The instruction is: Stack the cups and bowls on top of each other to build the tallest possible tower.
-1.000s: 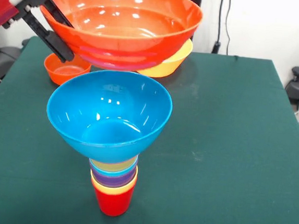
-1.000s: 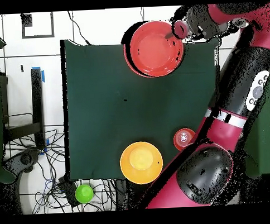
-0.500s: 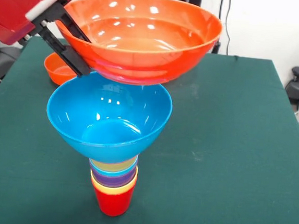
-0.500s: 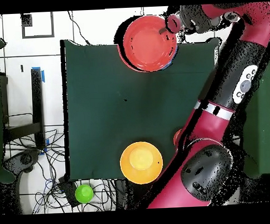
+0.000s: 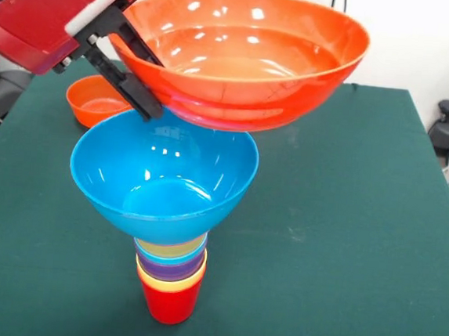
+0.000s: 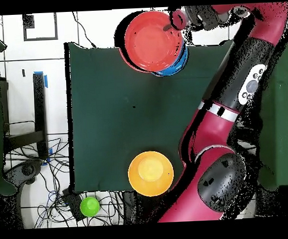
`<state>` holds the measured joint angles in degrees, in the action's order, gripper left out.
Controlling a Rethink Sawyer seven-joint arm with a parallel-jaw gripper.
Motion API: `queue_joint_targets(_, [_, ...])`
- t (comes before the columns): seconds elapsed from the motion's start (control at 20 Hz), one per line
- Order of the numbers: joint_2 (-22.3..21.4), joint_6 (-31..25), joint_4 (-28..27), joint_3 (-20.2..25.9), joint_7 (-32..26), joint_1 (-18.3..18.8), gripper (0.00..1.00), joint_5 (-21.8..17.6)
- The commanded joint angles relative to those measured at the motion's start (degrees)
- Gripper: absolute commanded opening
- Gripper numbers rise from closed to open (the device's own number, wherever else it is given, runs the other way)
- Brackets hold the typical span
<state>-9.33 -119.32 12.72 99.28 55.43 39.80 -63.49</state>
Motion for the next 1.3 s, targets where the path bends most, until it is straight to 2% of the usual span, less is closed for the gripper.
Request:
queue_joint_targets(0.05, [0.2,-8.1,-5.4,9.7,4.5,1.0,0.00,-11.4])
queue_joint_targets(0.45, [0.9,-9.4,-6.3,15.4,0.3,2.3,0.00,-18.4])
queue_joint_targets(0.5, [1.0,-9.6,-7.2,17.9,-0.9,2.2,0.00,-21.5])
queue_joint_targets(0.55, [1.2,-9.6,-7.4,18.7,-1.4,2.3,0.00,-22.6])
queue_joint_targets(0.6, [1.5,-9.4,-7.0,18.3,-1.6,2.6,0.00,-22.2])
queue_joint_targets(1.0, [2.3,-8.3,-6.8,20.7,-6.1,3.3,0.00,-26.6])
queue_joint_targets(1.3, [3.4,-6.1,-6.3,21.1,-7.8,3.4,0.00,-27.7])
